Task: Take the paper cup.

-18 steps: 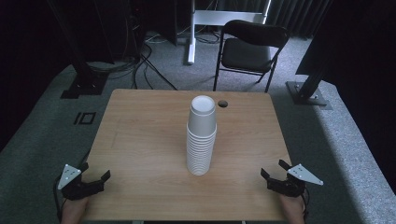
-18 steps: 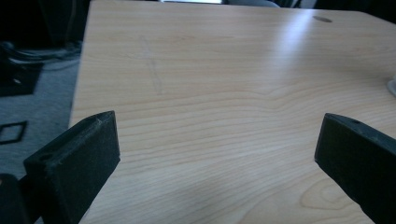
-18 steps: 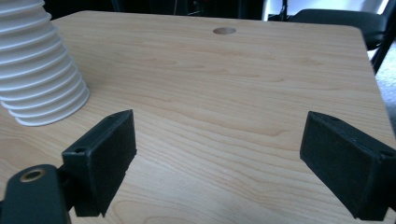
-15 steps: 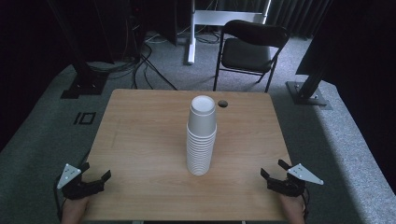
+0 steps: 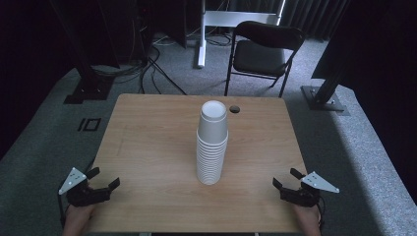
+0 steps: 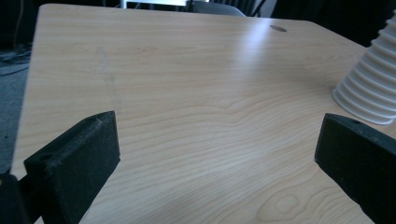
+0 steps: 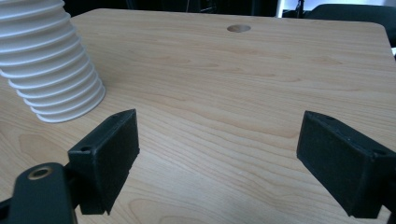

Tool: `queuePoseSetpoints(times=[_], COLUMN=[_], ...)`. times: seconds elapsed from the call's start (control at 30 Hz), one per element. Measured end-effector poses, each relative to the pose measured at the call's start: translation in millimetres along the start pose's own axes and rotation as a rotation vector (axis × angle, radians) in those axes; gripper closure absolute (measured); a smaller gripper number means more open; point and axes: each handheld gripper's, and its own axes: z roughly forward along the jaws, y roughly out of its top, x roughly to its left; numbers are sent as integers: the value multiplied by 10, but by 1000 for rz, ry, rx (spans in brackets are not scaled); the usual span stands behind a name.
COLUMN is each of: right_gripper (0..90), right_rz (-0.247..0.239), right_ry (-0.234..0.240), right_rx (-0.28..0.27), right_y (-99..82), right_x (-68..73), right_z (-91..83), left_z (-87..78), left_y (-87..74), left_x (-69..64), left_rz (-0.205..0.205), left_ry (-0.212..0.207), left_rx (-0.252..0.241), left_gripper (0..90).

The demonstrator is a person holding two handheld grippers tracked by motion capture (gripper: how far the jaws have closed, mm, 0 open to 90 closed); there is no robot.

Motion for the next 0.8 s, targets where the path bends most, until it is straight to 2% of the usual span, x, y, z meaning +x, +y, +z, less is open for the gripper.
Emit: queuePoseSetpoints(times=[0.03, 0.1, 0.23, 0.53, 0.8], right_gripper=[125, 125, 125, 124, 124], right_rz=[0, -3, 8, 4, 0], right_ry=[2, -2, 4, 12, 18], right_rx=[-1, 2, -5, -2, -6], right_y=[-2, -4, 1, 2, 18], right_x=[-1, -3, -20, -18, -9], right_z=[-1, 0, -16, -20, -22], left_z=[21, 32, 99, 233, 357], left_y=[34, 51, 150, 320, 415], left_x=[-28, -47, -133, -283, -415], left_rz=[-1, 11, 34, 85, 109], left_ry=[-34, -40, -85, -148, -206], left_rx=[4, 9, 18, 40, 56], left_gripper=[3, 2, 2, 3, 3])
